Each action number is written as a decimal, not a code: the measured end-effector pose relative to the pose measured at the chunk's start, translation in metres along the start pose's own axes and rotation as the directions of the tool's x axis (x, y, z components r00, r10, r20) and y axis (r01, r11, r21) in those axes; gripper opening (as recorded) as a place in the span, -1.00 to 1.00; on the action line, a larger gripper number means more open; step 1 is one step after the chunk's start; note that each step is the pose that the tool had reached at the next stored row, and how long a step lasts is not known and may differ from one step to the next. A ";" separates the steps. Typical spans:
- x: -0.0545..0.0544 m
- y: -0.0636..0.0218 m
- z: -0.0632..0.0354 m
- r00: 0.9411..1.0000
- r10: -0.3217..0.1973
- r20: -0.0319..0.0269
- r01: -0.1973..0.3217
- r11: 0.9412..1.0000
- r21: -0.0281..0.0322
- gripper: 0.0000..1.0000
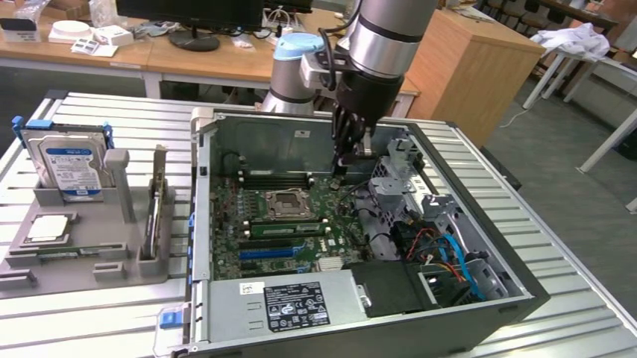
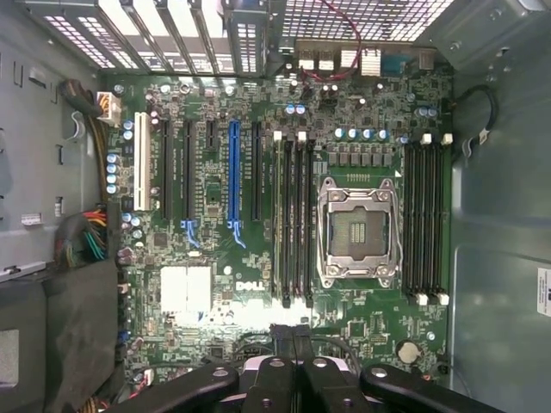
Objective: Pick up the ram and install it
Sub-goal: 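Press down the ram until it locks into place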
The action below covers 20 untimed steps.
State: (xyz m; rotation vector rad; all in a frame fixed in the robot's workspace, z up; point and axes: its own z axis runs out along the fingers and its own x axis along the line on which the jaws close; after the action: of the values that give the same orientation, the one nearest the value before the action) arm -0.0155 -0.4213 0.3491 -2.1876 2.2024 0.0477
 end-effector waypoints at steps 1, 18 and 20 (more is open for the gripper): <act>0.000 0.0000 0.0007 1.000 0.000 0.000 0.000 1.000 0.000 -0.79; 0.000 0.0000 0.0083 1.000 0.000 0.000 0.000 1.000 0.000 -0.79; 0.000 0.0000 0.0089 1.000 0.000 0.000 0.000 1.000 0.000 -0.79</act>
State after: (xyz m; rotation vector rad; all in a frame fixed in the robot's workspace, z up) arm -0.0155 -0.4213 0.3402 -2.1877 2.2026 0.0476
